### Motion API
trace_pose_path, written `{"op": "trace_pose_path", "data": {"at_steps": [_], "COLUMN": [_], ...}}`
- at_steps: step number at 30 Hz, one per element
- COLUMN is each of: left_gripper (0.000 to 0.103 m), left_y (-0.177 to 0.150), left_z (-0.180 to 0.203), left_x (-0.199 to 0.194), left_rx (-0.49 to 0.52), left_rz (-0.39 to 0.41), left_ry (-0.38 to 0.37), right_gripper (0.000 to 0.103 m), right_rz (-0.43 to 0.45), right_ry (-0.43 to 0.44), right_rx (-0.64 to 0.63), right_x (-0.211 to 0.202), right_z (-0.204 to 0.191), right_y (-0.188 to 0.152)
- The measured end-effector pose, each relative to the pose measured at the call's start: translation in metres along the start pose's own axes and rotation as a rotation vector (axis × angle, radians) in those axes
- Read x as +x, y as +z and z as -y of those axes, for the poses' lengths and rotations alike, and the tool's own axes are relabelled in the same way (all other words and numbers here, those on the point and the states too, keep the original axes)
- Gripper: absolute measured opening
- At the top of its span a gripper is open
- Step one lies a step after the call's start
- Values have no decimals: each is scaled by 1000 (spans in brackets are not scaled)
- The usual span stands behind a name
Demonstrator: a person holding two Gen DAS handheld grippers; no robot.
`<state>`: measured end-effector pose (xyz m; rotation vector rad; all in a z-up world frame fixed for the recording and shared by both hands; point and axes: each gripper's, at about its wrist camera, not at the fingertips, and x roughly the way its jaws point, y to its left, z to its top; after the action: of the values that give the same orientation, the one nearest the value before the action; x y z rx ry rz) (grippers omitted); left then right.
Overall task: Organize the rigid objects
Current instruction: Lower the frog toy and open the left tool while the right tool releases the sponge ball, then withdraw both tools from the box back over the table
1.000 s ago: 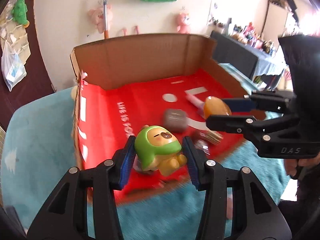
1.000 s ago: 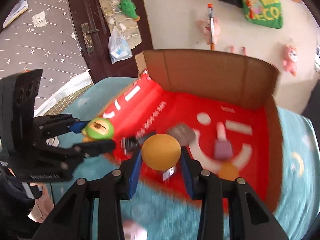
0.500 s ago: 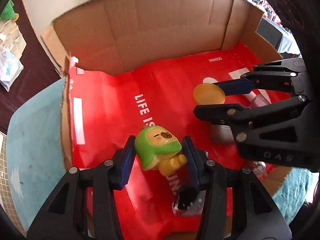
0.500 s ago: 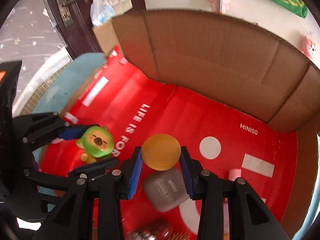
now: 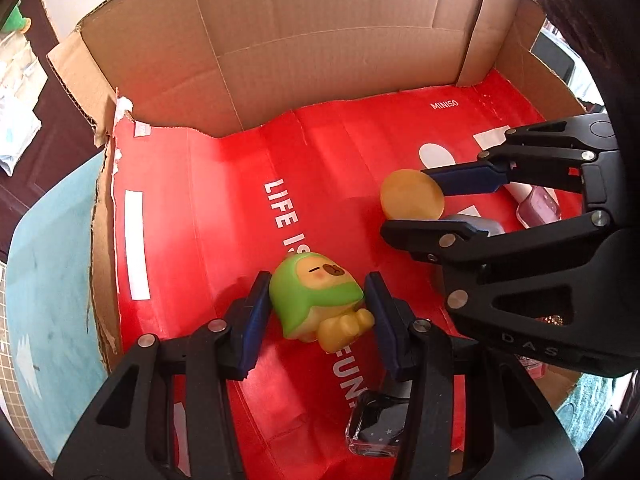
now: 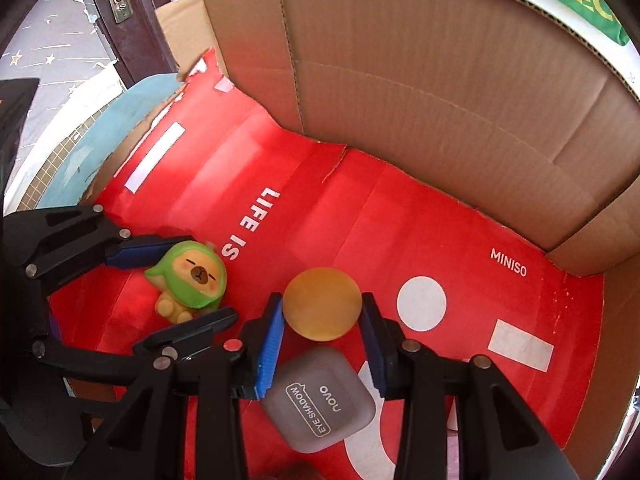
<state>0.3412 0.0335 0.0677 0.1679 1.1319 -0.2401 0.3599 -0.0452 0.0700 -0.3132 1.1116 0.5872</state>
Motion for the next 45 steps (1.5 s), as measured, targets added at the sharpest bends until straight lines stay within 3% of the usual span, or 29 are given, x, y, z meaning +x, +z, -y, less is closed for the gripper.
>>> {"op": "trace_pose_path", "data": {"at_steps": [17, 22, 36, 45], "left_gripper": [46, 51, 55, 59], "left_y": [-4, -4, -7, -9], "left_z": [-1, -6, 0, 1], "left_x": [1, 4, -3, -18], "left_rx": [1, -5, 7, -2], "left_rz": [5, 3, 16, 58], "left_ry": [-3, 10, 15, 18], "right_gripper": [41, 44, 46, 55], "right_rz": [-8, -9, -9, 17], "right_ry": [-6, -1, 3, 14], "right_rx": [4, 3, 15, 33], "right_x": [5, 5, 4, -9], "right_z": [-3, 0, 2, 4], "right_y": [5, 3, 4, 5]}}
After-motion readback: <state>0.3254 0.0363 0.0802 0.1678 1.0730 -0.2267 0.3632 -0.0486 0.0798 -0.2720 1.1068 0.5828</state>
